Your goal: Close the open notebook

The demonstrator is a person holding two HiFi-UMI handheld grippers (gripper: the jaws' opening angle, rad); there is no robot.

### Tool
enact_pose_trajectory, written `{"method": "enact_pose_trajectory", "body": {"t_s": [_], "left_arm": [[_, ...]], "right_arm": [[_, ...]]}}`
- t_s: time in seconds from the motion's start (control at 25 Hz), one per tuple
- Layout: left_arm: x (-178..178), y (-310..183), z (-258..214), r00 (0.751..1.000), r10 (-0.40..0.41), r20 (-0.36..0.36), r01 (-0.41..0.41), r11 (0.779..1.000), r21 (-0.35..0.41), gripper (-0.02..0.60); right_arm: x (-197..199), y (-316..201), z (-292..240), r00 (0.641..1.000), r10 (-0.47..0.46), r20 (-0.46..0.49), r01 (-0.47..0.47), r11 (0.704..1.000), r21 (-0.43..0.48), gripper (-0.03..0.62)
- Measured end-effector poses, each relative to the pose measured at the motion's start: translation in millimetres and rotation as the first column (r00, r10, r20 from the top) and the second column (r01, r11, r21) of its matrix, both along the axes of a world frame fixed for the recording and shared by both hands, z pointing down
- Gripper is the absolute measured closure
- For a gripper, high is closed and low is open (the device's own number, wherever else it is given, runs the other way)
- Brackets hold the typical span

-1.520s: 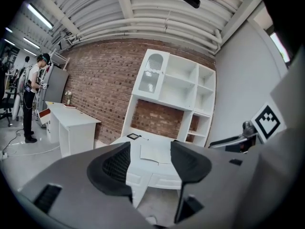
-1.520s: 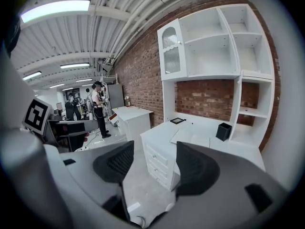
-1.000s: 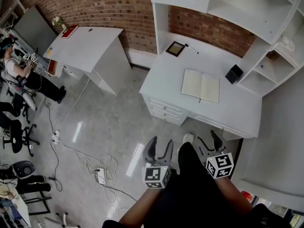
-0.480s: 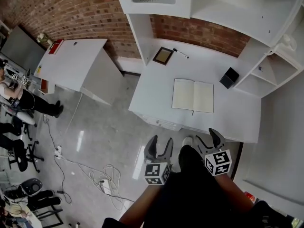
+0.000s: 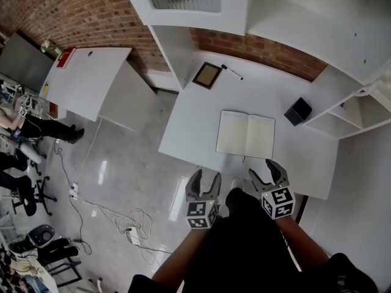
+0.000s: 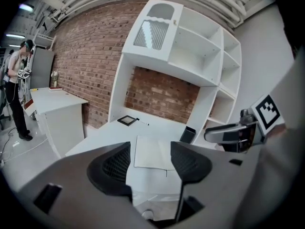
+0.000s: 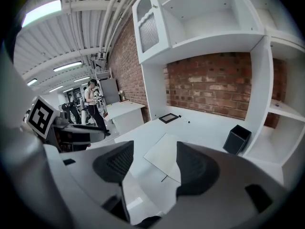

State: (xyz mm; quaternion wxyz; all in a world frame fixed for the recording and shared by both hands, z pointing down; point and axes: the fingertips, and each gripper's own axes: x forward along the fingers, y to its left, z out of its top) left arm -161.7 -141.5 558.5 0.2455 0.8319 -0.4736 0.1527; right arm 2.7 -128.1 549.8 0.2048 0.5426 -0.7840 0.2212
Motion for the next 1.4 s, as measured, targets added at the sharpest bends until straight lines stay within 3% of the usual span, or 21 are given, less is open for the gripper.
{"method": "enact_pose_trajectory", "body": {"t_s": [0.4, 0.68, 0.92, 1.04, 1.16, 1.4], "left_arm": [[57, -29, 71, 0.999, 0.035, -0.004, -0.036, 0.982, -0.186, 0.339], [75, -46, 125, 0.997, -0.029, -0.077, 0.001, 0.942, -0.336, 0.339], [82, -62, 153, 0.992, -0.033, -0.123, -0.019, 0.917, -0.399, 0.339], [88, -60, 169, 0.991, 0.008, -0.13, -0.063, 0.901, -0.428, 0.339], [88, -58, 178, 0.99, 0.014, -0.14, -0.076, 0.89, -0.45, 0.339], [87, -62, 197, 0.984, -0.082, -0.16, -0.004, 0.879, -0.478, 0.339]], "right_arm": [[41, -45, 31, 0.999, -0.05, -0.004, 0.049, 0.998, -0.046, 0.329], [60, -64, 47, 0.998, -0.065, -0.021, 0.063, 0.997, -0.047, 0.329], [74, -78, 59, 0.999, 0.028, -0.03, -0.029, 0.998, -0.052, 0.329], [75, -74, 71, 0.997, 0.072, -0.014, -0.073, 0.994, -0.081, 0.329], [65, -70, 76, 0.998, 0.061, -0.013, -0.062, 0.994, -0.091, 0.329], [53, -65, 88, 1.0, 0.012, -0.019, -0.014, 0.995, -0.102, 0.329]]}}
